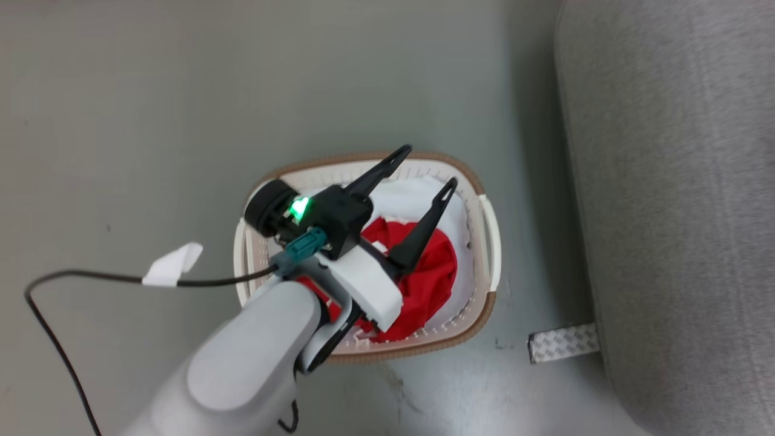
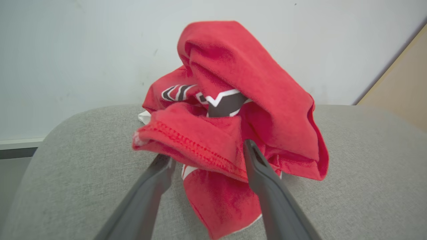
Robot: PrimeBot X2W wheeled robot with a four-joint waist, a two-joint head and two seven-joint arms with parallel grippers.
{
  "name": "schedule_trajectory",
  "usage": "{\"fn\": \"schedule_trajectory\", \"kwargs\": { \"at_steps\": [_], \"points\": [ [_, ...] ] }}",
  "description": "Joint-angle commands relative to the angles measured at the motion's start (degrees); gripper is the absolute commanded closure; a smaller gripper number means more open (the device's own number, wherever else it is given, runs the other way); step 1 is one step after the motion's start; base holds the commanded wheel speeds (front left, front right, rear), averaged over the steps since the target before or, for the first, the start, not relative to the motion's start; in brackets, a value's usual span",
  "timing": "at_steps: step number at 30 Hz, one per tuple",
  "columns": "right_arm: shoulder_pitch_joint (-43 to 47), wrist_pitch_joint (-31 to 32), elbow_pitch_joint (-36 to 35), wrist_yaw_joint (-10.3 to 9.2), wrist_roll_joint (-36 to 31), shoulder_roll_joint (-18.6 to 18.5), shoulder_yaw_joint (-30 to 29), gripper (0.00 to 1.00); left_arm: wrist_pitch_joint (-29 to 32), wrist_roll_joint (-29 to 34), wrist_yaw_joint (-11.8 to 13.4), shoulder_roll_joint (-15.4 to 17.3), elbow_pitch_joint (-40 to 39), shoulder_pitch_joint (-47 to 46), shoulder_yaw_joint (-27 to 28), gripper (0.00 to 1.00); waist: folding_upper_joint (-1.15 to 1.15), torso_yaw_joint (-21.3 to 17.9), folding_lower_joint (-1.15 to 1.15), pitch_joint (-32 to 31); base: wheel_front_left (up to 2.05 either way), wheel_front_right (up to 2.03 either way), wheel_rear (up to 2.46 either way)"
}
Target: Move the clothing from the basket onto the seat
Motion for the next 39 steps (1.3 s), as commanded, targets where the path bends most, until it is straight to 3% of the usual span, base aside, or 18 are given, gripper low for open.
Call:
{"fn": "schedule_trajectory", "kwargs": {
  "at_steps": [1,8,15,23,34,39],
  "points": [
    [2.09,-0.16,-1.07,-0.13,-0.87,0.57,0.01,0.0,-0.36,-0.62,0.14,0.6,0.2,1.03,0.21,0.0,0.0,-0.95,-0.01,-3.14,0.0,0.0,0.0],
    [15.32,-0.17,-14.65,-0.12,-3.3,4.99,-0.3,0.0,-3.51,-3.02,2.06,0.57,2.41,7.15,1.28,0.0,0.0,-0.5,-0.01,-13.51,0.0,0.0,0.0],
    [28.27,-0.08,-23.93,-0.12,-4.47,9.32,0.73,0.0,-6.2,-6.01,4.97,0.2,5.55,15.33,4.22,0.0,0.0,2.4,-0.01,-24.29,0.0,0.0,0.0],
    [37.95,-0.07,-28.4,-0.13,-4.38,13.11,3.77,0.0,-7.02,-6.73,6.85,1.09,6.42,23.93,8.62,0.0,0.0,5.82,-0.01,-31.76,0.0,0.0,0.0],
    [46.34,-0.08,-30.11,-0.13,-4.61,18.87,9.02,0.0,-6.98,-1.67,6.43,-0.67,3.8,35.5,19.7,0.0,0.0,7.16,-0.01,-36.55,0.0,0.0,0.0],
    [48.81,-0.08,-30.01,-0.13,-4.41,20.35,9.93,0.0,-6.98,1.27,4.54,-2.03,2.19,40.23,25.19,0.0,0.0,6.82,-0.01,-37.71,0.0,0.0,0.0]
  ]
}}
